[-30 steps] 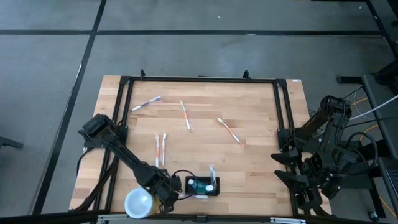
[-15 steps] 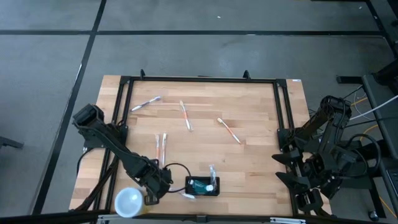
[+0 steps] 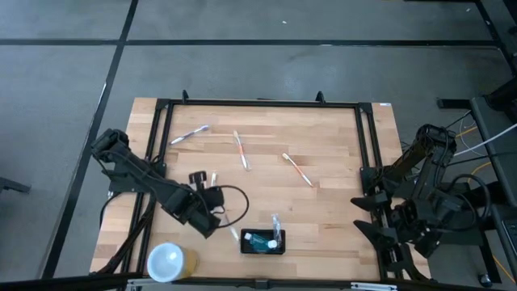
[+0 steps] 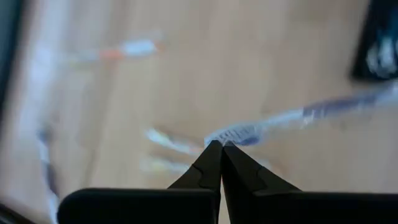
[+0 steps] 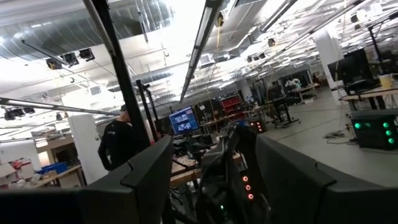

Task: Pick & Place toothbrushing station
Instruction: Put the purple toothbrush into the mesh organizer

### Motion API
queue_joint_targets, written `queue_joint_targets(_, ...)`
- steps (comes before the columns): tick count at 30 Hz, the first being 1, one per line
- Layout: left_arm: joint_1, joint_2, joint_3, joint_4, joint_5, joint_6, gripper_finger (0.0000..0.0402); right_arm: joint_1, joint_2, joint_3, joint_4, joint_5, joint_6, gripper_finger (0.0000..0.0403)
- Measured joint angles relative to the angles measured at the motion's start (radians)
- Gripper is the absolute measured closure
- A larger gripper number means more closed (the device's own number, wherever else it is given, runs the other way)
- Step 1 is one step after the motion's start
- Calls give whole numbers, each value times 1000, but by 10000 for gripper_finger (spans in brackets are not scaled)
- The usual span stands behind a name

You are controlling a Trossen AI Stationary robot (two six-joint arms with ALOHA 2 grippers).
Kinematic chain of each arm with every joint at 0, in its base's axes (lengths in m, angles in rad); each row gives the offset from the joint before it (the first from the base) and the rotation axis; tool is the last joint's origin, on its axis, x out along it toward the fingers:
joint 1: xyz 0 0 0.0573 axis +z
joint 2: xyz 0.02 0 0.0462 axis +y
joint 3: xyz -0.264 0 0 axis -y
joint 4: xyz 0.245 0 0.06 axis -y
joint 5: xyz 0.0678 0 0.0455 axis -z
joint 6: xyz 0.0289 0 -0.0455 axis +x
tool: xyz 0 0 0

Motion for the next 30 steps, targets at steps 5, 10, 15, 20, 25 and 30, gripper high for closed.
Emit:
queue_joint_targets(5, 12, 2, 59, 2, -189, 27, 400, -14, 0, 0, -1, 5, 4, 168)
queue_joint_targets(10, -5, 5, 107, 15, -393, 28, 400, -35, 5, 0, -13, 48, 4, 168)
queue_joint_targets(15, -18, 5, 150, 70, -530, 112, 400, -64, 13, 0, -13, 72, 5, 168)
queue_joint_targets(20, -18, 5, 158, 106, -588, 273, 400, -90, 18, 0, -24, 118, 34, 168)
queue_joint_targets(25, -18, 5, 158, 99, -648, 526, 400, -111, 18, 0, -29, 118, 47, 168)
queue_joint_targets(30, -11, 5, 158, 120, -759, 825, 400, -136, 23, 0, -48, 129, 76, 168)
